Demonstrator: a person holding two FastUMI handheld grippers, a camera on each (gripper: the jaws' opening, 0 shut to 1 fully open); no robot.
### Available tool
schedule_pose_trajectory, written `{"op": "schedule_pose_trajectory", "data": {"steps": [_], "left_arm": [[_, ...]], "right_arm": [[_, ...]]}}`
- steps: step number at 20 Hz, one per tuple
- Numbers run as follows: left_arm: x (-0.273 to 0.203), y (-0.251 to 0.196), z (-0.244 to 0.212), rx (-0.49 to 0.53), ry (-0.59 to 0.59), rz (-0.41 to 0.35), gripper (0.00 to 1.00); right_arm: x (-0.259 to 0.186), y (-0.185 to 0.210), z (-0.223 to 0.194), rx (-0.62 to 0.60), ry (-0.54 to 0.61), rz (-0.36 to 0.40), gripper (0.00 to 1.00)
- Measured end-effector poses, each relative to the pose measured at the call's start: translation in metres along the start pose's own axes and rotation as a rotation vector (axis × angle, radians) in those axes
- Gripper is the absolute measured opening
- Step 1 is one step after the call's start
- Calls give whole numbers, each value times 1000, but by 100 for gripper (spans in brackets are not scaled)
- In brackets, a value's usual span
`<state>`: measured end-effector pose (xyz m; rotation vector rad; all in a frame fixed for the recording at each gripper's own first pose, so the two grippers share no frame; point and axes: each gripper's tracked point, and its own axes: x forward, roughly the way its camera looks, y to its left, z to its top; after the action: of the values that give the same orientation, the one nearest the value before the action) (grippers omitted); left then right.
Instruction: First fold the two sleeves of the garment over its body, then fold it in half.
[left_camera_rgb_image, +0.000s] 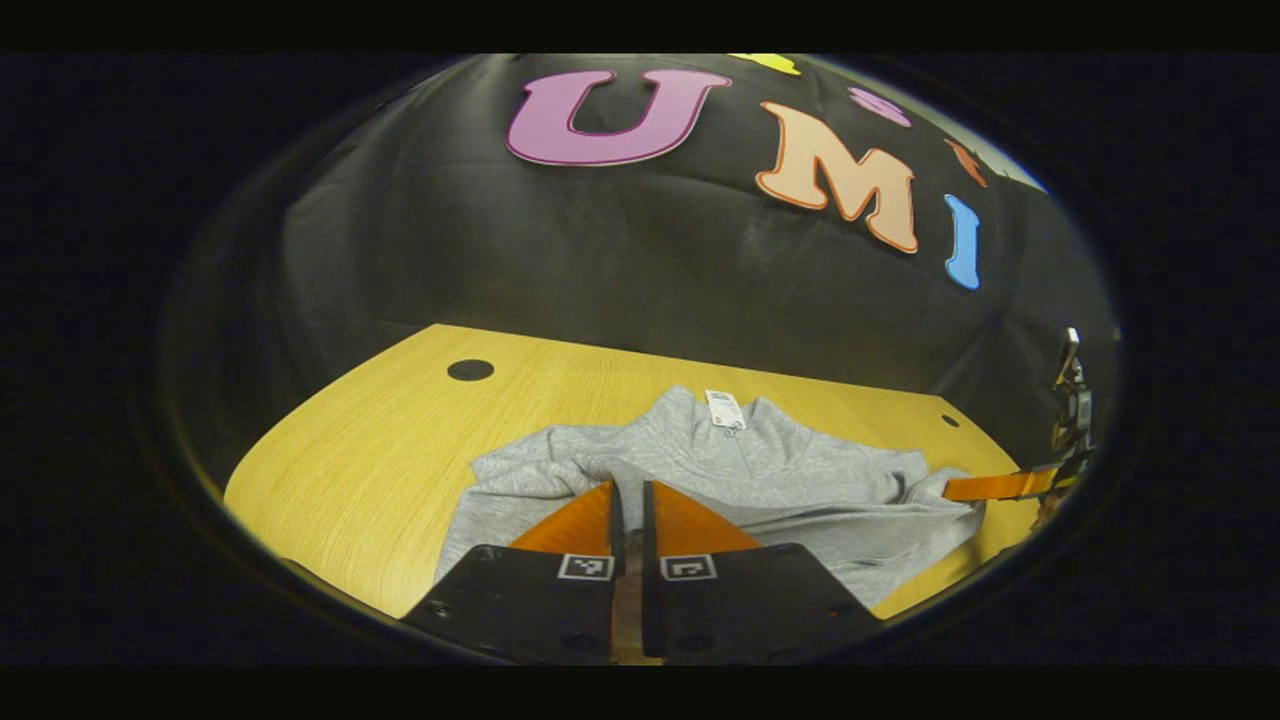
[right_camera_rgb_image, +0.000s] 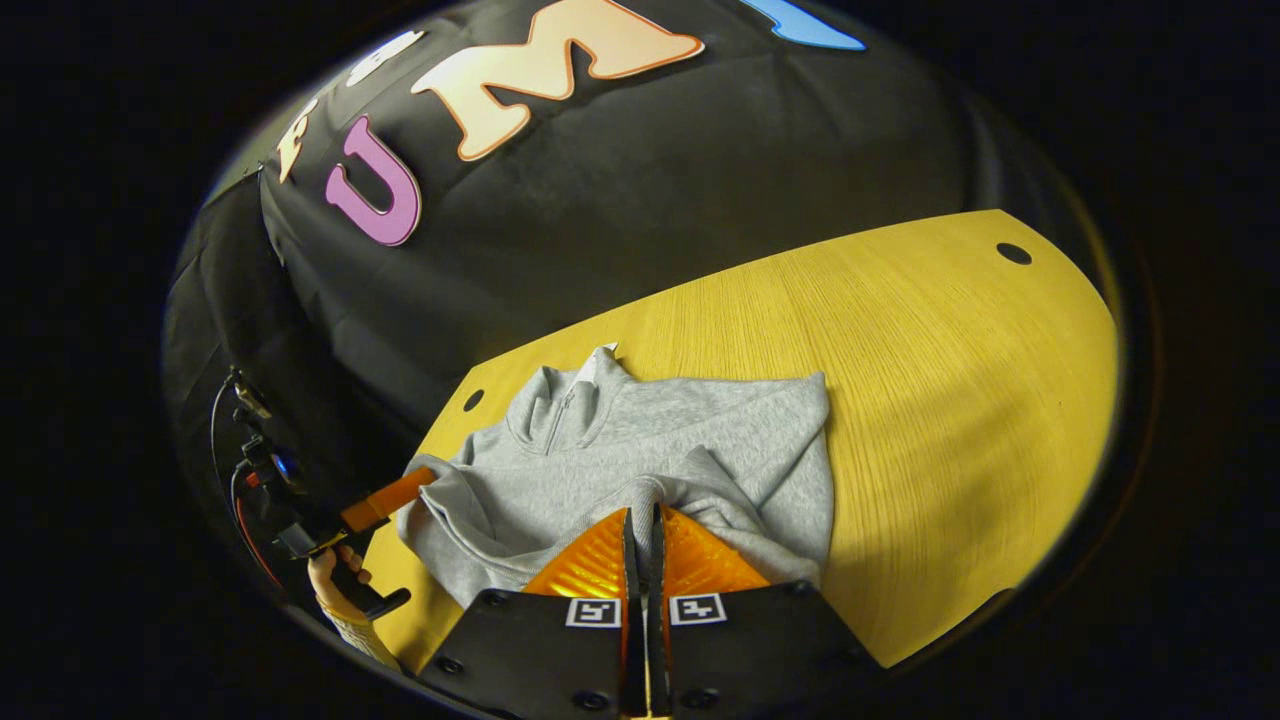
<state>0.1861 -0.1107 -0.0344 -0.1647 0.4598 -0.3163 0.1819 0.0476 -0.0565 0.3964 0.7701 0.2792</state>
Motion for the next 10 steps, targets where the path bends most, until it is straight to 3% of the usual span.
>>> {"op": "schedule_pose_trajectory", "data": {"steps": [1, 2, 3, 4, 5, 6, 8, 9, 10], "left_arm": [[2, 3, 8, 23, -20, 23, 7], [4, 3, 12, 46, -33, 30, 28], [3, 2, 18, 67, -45, 40, 48], [1, 7, 23, 92, -57, 67, 69], [1, 7, 27, 109, -69, 73, 89], [-4, 7, 34, 114, -88, 79, 96], [-9, 4, 48, 105, -137, 70, 94], [-12, 3, 53, 103, -157, 66, 95], [-16, 3, 56, 100, -171, 64, 94]], "right_arm": [[-1, 2, 6, 12, -25, 7, 6], [-8, 3, 18, 19, -54, 7, 10], [-1, 4, 25, 31, -79, 18, 24], [-5, 6, 32, 42, -99, 26, 29], [-10, 7, 36, 41, -113, 31, 53], [-14, 7, 40, 28, -129, 31, 71], [-19, 4, 44, -29, -161, 1, 77], [-23, 5, 46, -58, -178, -2, 94], [-27, 8, 46, -76, -188, -5, 95]]}}
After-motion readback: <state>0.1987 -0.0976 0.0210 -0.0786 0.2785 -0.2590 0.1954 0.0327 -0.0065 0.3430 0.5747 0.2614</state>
